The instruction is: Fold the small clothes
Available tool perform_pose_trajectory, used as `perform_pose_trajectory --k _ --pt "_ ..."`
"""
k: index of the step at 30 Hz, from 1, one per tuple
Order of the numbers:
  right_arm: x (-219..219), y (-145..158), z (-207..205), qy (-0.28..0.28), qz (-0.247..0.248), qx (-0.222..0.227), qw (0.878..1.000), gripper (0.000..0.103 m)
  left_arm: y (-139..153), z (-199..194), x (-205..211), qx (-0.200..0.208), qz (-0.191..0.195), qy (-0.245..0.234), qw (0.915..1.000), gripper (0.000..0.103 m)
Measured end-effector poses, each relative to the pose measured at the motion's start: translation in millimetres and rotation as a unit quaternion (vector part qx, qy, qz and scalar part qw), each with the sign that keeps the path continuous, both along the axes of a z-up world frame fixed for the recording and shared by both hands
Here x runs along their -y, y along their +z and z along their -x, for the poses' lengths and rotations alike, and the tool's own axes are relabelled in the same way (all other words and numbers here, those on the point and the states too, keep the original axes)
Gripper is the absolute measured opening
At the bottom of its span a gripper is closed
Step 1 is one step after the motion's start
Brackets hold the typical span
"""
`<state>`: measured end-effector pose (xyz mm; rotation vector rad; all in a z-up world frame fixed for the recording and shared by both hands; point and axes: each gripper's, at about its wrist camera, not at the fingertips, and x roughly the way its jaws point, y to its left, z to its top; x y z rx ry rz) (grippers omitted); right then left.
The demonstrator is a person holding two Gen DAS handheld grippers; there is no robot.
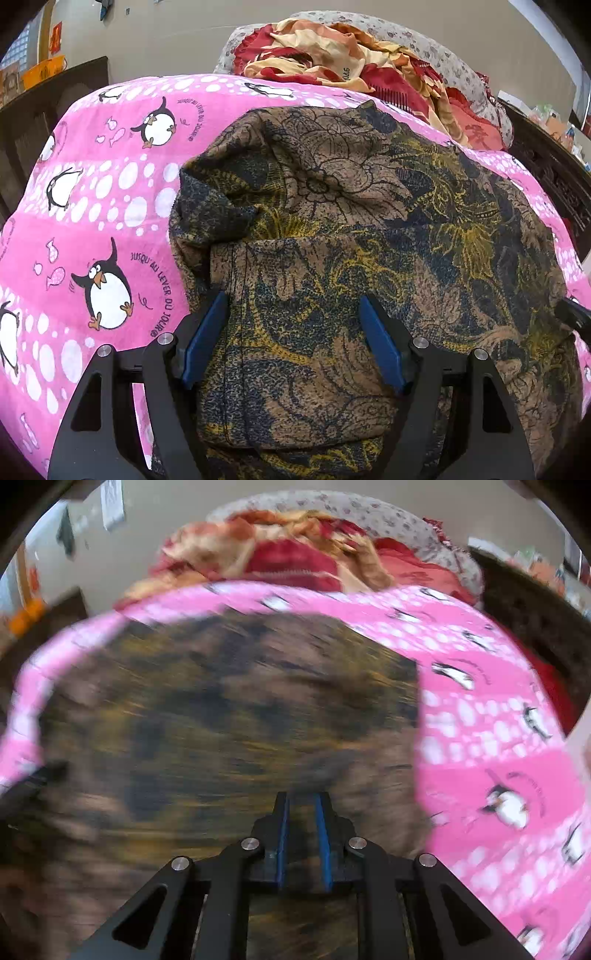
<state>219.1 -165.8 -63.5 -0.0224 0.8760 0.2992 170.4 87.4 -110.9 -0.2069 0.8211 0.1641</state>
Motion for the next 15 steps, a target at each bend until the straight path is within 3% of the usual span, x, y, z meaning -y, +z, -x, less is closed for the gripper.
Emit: perform_pose_trajectory --k 3,5,6,7,11,15 --pt "-42.8 -4.9 23.6 0.076 0.000 -0.012 0.997 0.015 0.2 -0.4 0.2 -0.001 -0.003 0.000 1.0000 0.074" --pt "-58.5 -34.3 26.3 0.085 0.035 -0.037 0.995 0.017 0.5 0.2 -0.4 0.000 0.000 -0.001 1.0000 0.074" --pt "-59.3 -36.8 30.2 0.083 0.029 -0.010 0.996 0.017 0.8 0.5 -0.9 0.001 0.003 -0.001 1.0000 0.074" --pt "-58.5 -36.0 29.3 0.081 0.024 -0.015 0.996 0.017 1.2 0.6 -1.2 0.001 0.004 -0.002 1.0000 0.074" --pt "-45.9 -14.1 28.5 0.075 0.011 -0.075 0.994 0.017 9.0 4.1 2.2 -0.018 -0.024 -0.025 0.9992 0.074" --pt "-9.2 22.0 69.1 0.089 0.023 -0.056 0.994 0.021 35.8 42.1 -8.5 -0.009 -0.021 -0.059 0.9980 0.074"
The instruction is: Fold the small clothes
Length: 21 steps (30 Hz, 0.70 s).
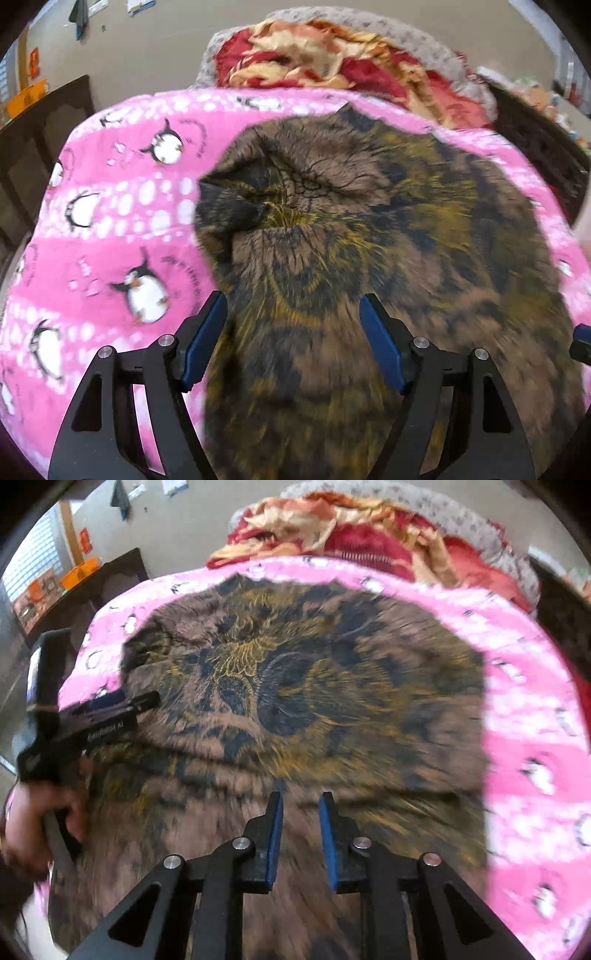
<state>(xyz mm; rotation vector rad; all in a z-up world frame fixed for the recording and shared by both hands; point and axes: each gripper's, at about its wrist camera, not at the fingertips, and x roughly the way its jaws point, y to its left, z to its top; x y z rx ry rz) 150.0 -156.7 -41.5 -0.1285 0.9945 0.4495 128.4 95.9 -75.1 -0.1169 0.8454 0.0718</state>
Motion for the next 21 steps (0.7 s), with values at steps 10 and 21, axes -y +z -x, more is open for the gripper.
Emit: perform_pose_trajectory --k 10,21 --pt "81.1 -64.0 134.9 0.040 0.004 -0.039 0.998 0.026 -27.3 135.8 20.3 -0.097 0.056 -0.109 0.9877 0.074" --pt "133.0 -20.8 193.9 -0.013 0.004 0.066 0.998 0.034 -2.4 248.5 -23.7 -0.094 0.032 -0.097 0.9904 0.074"
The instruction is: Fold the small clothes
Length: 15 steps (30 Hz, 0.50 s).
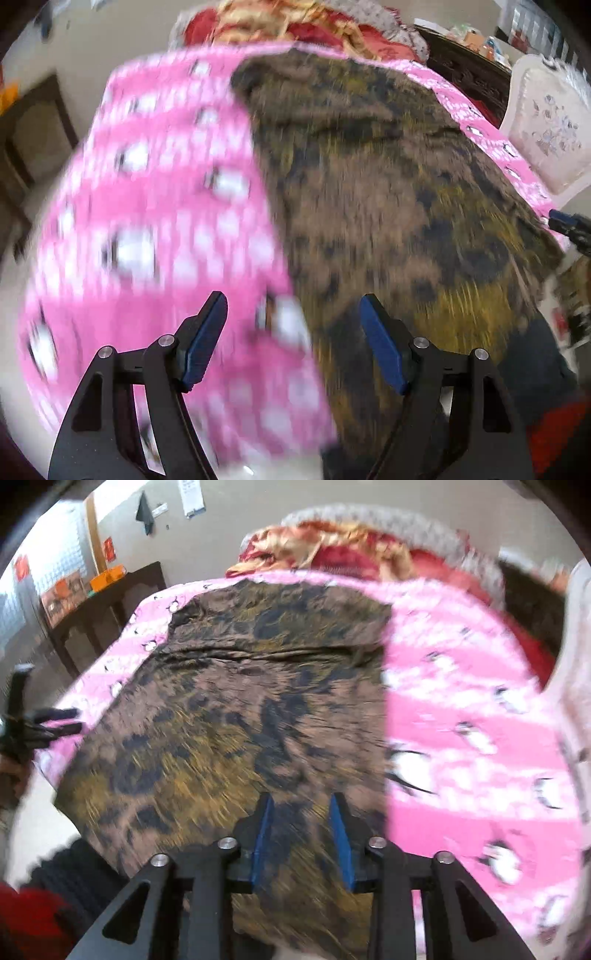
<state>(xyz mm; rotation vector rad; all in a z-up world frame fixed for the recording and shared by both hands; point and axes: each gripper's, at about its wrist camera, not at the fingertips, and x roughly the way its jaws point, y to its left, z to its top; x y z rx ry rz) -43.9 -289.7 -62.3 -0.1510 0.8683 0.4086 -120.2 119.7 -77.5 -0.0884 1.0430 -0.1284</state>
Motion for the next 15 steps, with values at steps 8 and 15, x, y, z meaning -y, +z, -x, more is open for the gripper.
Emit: perform_pose_trajectory --k 8,15 --pt "21.2 -11.3 16.3 -0.027 -0.024 -0.003 0.999 0.034 -24.4 19.5 12.8 -0.069 0.151 -0.048 0.9849 0.074" --pt "40.6 -1.7 19.0 -0.046 -0.042 0.008 0.998 0.034 -25.4 11.1 9.3 -0.058 0.197 -0.065 0.9765 0.048"
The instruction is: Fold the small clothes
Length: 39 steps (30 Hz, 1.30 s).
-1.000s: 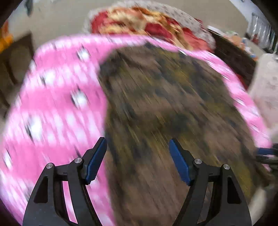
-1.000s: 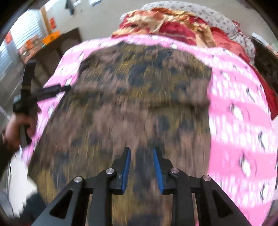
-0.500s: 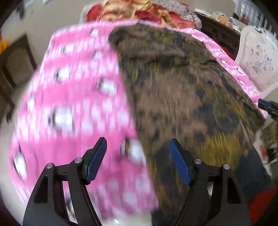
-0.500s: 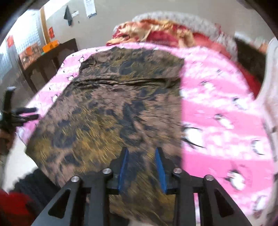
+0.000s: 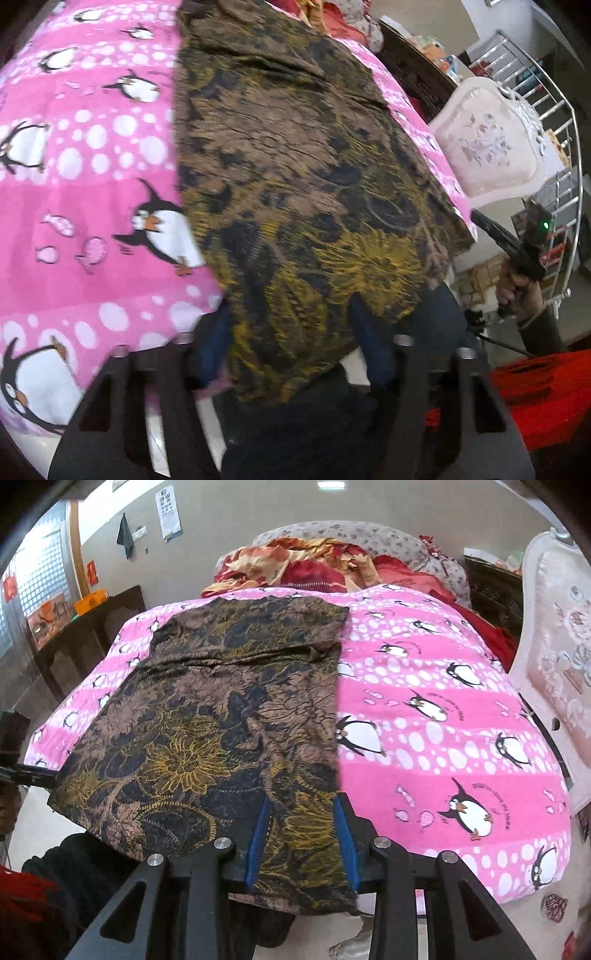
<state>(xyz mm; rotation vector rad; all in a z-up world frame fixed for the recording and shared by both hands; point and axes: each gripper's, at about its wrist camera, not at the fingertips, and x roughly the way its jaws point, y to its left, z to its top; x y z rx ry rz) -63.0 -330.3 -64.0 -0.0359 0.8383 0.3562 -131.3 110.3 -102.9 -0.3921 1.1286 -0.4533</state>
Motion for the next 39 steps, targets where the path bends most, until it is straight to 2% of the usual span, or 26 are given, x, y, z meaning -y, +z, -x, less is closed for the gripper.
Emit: perform_pose_trajectory --k 1,3,7,9,11,12,14,16,17,18,19,20,23,26,28,29,30,36,39 --pt "4.0 -0.3 1.9 0.000 -0.003 -0.002 1.000 0.034 -1.9 0.4 -8.0 0.000 0.010 0.019 0.9998 0.042" --pt "14.7 -4.8 4.0 -0.001 -0.017 -0.013 1.000 0.034 -6.7 0.3 -20.2 -0.001 0.025 0.041 0.9988 0.036" --pt "28.2 -18.5 2.9 0.004 -0.060 -0.045 0.997 0.036 -11.5 -4.8 -19.0 0.001 0.026 0.050 0.9984 0.035" --pt "28.7 -24.9 1.3 0.017 -0.079 -0.052 0.995 0.048 -12.4 -7.9 -17.4 -0.001 0.033 0.048 0.9983 0.040" --pt "26.3 -30.4 -1.5 0.022 -0.078 -0.054 0.995 0.060 -11.7 -9.8 -15.1 0.003 0.050 0.040 0.9980 0.060" --pt "25.1 -33.7 -3.6 0.023 -0.071 -0.051 0.996 0.062 -10.5 -10.4 -12.6 0.005 0.054 0.036 0.9979 0.064" --pt "26.5 -41.3 -9.3 0.014 -0.066 -0.056 0.996 0.062 -6.7 -11.1 -3.7 0.012 0.033 0.023 0.9991 0.067" --pt "30.8 -46.5 -13.1 0.027 -0.098 -0.067 0.993 0.059 -3.7 -10.2 0.6 0.018 0.017 0.017 0.9995 0.066" --pt "31.8 -45.4 -12.9 0.037 -0.110 -0.066 0.991 0.056 -1.7 -8.6 1.5 0.023 0.012 0.019 0.9995 0.056" --pt "32.4 -42.8 -11.9 0.056 -0.127 -0.067 0.988 0.046 0.0 -6.5 1.2 0.026 0.012 0.020 0.9994 0.046" --pt "33.0 -40.6 -11.4 0.075 -0.147 -0.072 0.984 0.039 0.2 -4.9 0.6 0.026 0.014 0.019 0.9994 0.030" --pt "33.0 -40.2 -11.8 0.090 -0.164 -0.081 0.979 0.031 0.4 -3.6 0.4 0.027 0.012 0.021 0.9993 0.027" --pt "33.8 -49.1 -18.4 0.076 -0.153 -0.083 0.982 0.031 -6.8 -6.3 0.7 0.021 0.004 0.031 0.9993 0.027" --pt "38.2 -54.4 -26.4 0.061 -0.208 -0.085 0.972 0.031 -7.2 -9.4 5.6 0.026 -0.004 0.037 0.9990 0.027" --pt "26.6 -52.4 -25.1 0.080 -0.189 -0.075 0.976 0.026 -4.3 -8.7 9.9 0.039 -0.016 0.041 0.9983 0.025" --pt "21.4 -50.9 -23.8 0.085 -0.172 -0.069 0.979 0.012 -0.8 -6.9 9.9 0.048 -0.017 0.052 0.9974 0.005" --pt "18.7 -48.0 -21.7 0.088 -0.163 -0.059 0.981 0.007 2.1 -5.5 8.1 0.055 -0.016 0.062 0.9965 0.004" --pt "37.0 0.3 1.9 0.075 -0.240 0.017 0.968 0.005 42.3 18.4 -19.6 0.124 0.030 0.120 0.9846 0.004" --pt "42.2 14.6 10.0 0.074 -0.259 0.032 0.962 0.005 55.0 28.5 -27.1 0.138 0.028 0.124 0.9822 0.004"
